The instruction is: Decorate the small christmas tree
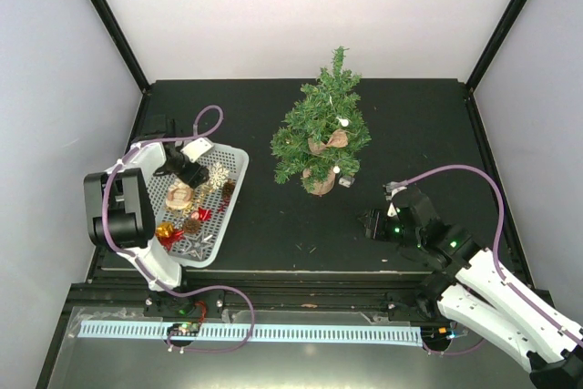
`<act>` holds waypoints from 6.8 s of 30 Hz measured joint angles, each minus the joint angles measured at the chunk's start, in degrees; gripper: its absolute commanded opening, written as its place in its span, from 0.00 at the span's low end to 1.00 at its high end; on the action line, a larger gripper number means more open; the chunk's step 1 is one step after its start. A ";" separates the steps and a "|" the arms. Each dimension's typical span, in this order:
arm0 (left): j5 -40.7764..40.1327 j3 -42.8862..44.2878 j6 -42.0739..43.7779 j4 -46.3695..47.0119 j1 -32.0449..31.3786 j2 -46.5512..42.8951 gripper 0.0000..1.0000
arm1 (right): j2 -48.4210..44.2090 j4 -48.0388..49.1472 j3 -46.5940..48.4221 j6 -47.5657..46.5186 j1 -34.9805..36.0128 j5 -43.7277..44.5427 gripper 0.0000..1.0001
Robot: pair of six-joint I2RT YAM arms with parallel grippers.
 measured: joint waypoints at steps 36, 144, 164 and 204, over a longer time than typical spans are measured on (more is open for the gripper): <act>3.04 -8.15 6.82 -4.09 0.00 -7.69 0.58 | -0.15 1.18 -0.24 0.09 0.04 -0.42 0.56; 43.63 11.61 3.04 -37.07 -38.23 -36.87 0.02 | 25.07 23.89 25.90 -8.02 33.07 -5.31 0.01; 42.27 9.53 -2.08 -30.80 -38.29 -38.10 0.99 | 23.26 24.85 25.11 -7.19 33.42 1.18 0.01; 32.74 20.15 -23.52 -10.88 -19.37 -18.53 0.99 | 26.14 4.79 44.33 -10.91 -17.59 -4.50 0.01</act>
